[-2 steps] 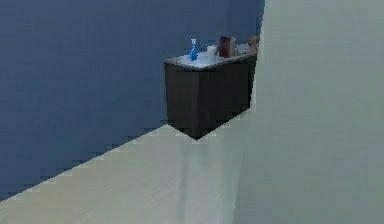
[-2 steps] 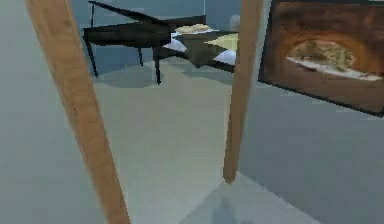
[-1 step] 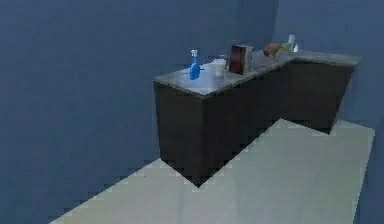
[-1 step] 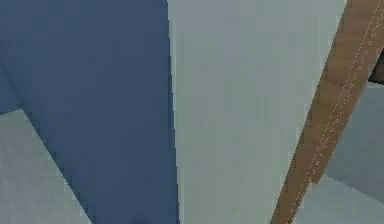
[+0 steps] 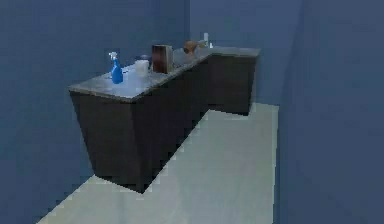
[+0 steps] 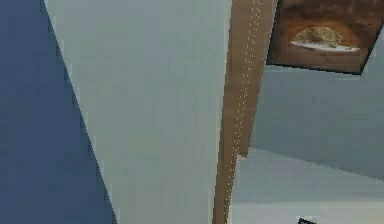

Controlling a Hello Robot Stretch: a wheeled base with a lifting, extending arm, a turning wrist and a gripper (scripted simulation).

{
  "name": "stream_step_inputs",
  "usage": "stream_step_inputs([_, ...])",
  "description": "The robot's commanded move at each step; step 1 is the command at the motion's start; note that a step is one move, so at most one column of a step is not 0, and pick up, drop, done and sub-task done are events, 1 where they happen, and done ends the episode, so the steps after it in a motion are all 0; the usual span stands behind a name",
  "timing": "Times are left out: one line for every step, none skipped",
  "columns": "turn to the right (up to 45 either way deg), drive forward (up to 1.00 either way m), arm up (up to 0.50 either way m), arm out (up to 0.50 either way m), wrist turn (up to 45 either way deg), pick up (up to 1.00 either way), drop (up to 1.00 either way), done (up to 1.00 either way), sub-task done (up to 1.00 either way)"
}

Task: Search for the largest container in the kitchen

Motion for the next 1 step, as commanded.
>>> stream_step_inputs([0.0, 0.90, 0.00, 0.00, 0.0, 0.00, 0.00, 0.00, 0.00])
